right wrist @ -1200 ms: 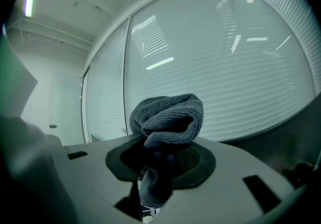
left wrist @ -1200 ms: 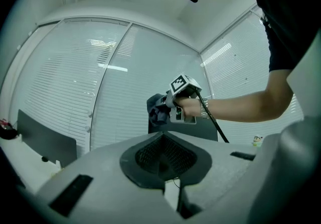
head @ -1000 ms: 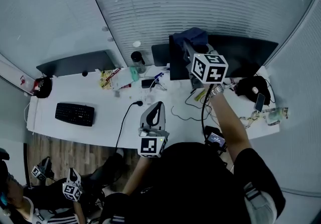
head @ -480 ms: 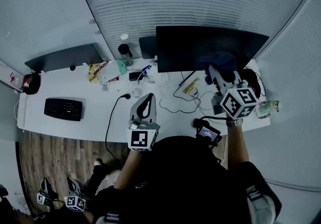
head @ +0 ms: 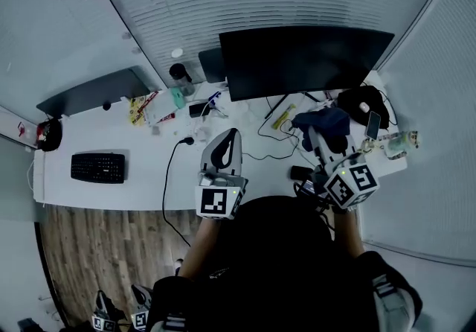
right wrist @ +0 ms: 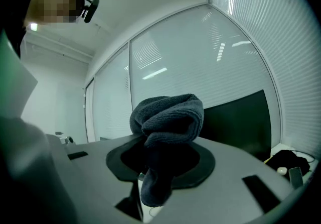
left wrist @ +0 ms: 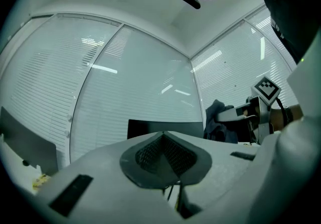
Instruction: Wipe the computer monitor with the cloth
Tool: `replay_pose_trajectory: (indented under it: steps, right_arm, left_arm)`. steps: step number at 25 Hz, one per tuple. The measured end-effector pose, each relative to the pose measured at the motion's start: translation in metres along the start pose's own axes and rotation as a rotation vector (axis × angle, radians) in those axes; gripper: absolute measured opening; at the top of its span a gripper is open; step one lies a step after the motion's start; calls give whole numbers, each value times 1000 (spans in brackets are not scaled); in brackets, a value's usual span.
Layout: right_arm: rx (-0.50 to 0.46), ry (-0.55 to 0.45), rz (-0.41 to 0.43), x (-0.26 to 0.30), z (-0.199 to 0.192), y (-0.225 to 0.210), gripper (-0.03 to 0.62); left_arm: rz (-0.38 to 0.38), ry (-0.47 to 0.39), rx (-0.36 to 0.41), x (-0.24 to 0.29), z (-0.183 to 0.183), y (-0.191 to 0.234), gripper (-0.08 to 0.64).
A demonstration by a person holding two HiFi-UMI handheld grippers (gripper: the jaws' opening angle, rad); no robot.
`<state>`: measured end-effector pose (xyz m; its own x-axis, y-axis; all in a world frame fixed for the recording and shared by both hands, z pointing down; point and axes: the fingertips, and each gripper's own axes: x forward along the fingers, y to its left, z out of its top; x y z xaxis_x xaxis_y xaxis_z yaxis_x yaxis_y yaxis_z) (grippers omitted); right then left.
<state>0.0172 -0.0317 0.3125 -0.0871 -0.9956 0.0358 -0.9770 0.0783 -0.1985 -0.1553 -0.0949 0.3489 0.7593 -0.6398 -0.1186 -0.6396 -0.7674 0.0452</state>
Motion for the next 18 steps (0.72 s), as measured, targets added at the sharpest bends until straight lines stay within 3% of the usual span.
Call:
replay_pose_trajectory:
  steps: [7, 18]
  right_arm:
    - [-26, 53, 41, -17, -27, 16, 109]
    - [-23, 34, 43, -14, -26, 16, 104]
  left_arm:
    - [-37, 7, 11, -2, -2, -24, 6]
    - [-33, -8, -2, -5, 0, -33, 6]
